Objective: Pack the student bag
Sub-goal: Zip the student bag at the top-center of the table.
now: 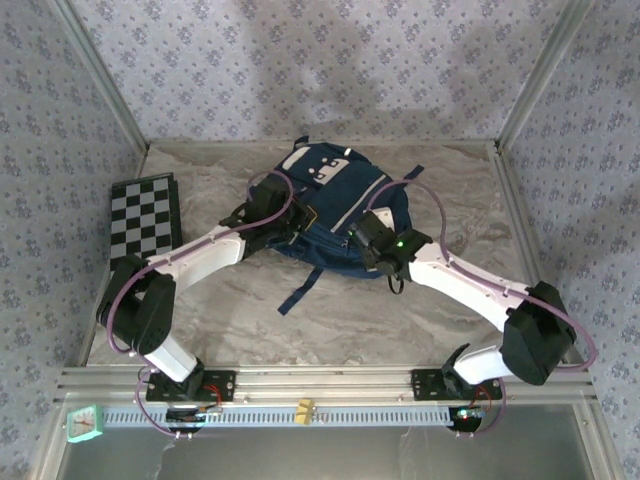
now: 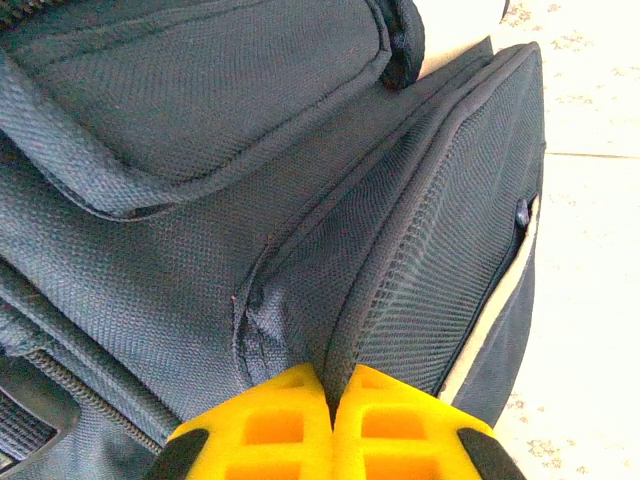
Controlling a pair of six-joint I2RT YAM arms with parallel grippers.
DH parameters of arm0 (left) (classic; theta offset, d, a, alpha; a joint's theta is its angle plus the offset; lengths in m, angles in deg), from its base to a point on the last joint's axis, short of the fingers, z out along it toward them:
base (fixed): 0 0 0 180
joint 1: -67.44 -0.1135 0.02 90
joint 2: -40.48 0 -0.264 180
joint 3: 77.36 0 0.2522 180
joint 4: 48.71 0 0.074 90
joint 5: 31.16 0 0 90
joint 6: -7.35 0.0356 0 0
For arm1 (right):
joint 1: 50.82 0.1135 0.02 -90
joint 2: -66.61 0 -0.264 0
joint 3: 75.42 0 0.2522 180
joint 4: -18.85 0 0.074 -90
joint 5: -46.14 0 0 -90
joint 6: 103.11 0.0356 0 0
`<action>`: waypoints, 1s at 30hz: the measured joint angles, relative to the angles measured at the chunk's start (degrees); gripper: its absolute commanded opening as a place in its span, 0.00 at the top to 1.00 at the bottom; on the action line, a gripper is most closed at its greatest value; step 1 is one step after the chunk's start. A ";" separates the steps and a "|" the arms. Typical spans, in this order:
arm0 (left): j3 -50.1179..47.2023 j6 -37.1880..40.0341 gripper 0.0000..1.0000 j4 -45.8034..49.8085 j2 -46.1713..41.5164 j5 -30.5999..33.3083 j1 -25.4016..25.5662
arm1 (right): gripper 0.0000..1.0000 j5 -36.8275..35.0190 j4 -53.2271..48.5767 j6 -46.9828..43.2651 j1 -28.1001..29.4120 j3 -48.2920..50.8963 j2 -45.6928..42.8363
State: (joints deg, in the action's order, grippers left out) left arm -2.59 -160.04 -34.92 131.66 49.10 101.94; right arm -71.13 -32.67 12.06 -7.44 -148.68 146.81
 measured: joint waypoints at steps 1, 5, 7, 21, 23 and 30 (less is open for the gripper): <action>0.00 0.00 1.00 0.00 0.00 -0.09 -0.02 | 1.00 0.66 0.50 -0.94 -0.15 0.02 0.22; 0.00 0.00 1.00 0.00 0.00 -0.13 -0.02 | 0.88 5.11 4.46 -3.93 -0.96 0.02 1.53; 0.00 0.00 1.00 0.00 0.00 -0.13 -0.02 | 0.80 6.88 6.45 -4.39 -0.61 0.02 1.60; 0.00 0.00 1.00 0.02 0.00 -0.11 -0.02 | 0.59 10.62 10.21 0.81 2.54 -3.65 7.32; 0.00 0.00 1.00 0.04 0.00 -0.07 -0.02 | 0.60 10.64 10.14 1.03 2.64 -4.59 8.57; 0.00 0.02 1.00 0.07 0.00 0.09 -0.28 | 0.57 9.03 9.31 2.47 4.50 -6.78 10.27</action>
State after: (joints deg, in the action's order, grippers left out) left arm -2.59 -160.01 -34.85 131.66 49.19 101.66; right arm -62.10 -23.36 14.53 -2.94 -155.46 157.08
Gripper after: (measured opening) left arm 0.056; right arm 0.416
